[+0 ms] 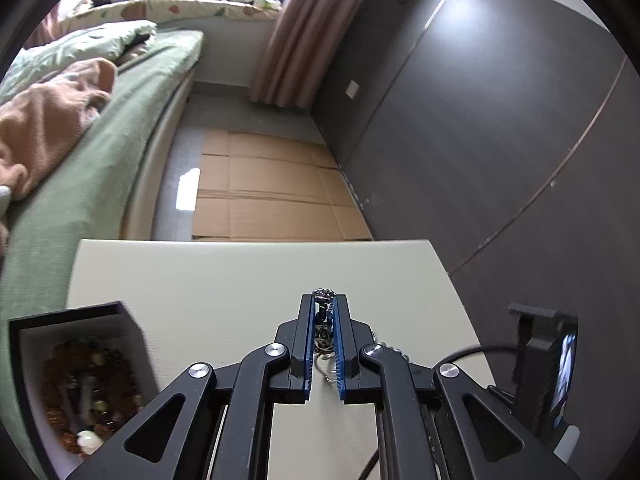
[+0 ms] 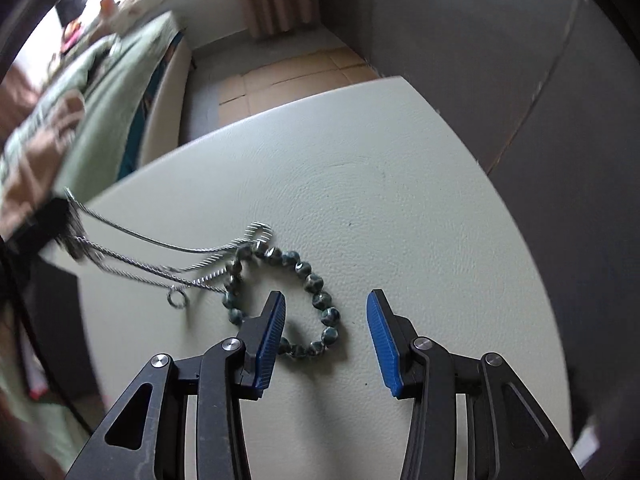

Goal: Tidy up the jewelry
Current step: 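Grasp the silver chain necklace with the left tool while the right tool grasps the green bead bracelet, then release the necklace into the black box with the left tool while the right releases the green bracelet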

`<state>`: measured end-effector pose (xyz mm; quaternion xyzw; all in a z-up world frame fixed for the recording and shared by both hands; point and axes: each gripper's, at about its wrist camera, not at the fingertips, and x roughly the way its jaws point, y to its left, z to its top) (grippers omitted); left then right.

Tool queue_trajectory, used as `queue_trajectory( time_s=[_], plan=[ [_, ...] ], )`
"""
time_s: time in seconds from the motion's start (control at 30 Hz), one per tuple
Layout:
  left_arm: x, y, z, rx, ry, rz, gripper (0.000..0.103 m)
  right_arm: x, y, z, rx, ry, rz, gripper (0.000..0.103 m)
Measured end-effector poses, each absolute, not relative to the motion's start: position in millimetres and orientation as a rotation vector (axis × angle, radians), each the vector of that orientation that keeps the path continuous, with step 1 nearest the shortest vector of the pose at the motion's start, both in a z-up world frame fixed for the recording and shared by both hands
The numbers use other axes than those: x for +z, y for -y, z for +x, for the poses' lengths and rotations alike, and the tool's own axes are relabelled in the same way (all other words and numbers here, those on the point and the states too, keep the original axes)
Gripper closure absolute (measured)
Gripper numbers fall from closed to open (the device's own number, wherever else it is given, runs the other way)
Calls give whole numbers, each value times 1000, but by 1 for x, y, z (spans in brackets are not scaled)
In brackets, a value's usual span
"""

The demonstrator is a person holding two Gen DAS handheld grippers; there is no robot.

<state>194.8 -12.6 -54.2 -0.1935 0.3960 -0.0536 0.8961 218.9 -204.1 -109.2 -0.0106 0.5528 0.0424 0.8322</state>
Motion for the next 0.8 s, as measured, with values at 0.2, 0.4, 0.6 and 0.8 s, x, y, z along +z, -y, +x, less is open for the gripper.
queue_trajectory(
  time_s=[0.2,0.4,0.6,0.8],
  plan=[
    [-43,-2,178,-70,-776,-406,94,-104,211,213,122,-1171,-41,91],
    [-23,-7,153,-72,-709,-445,95,-88,223,200,184,-1151,43,91],
    [8,-11,126,-67,-617,-450,95,-72,237,184,217,-1108,100,91],
    [33,-21,109,-43,-570,-438,95,-66,240,186,244,-1102,139,91]
  ],
)
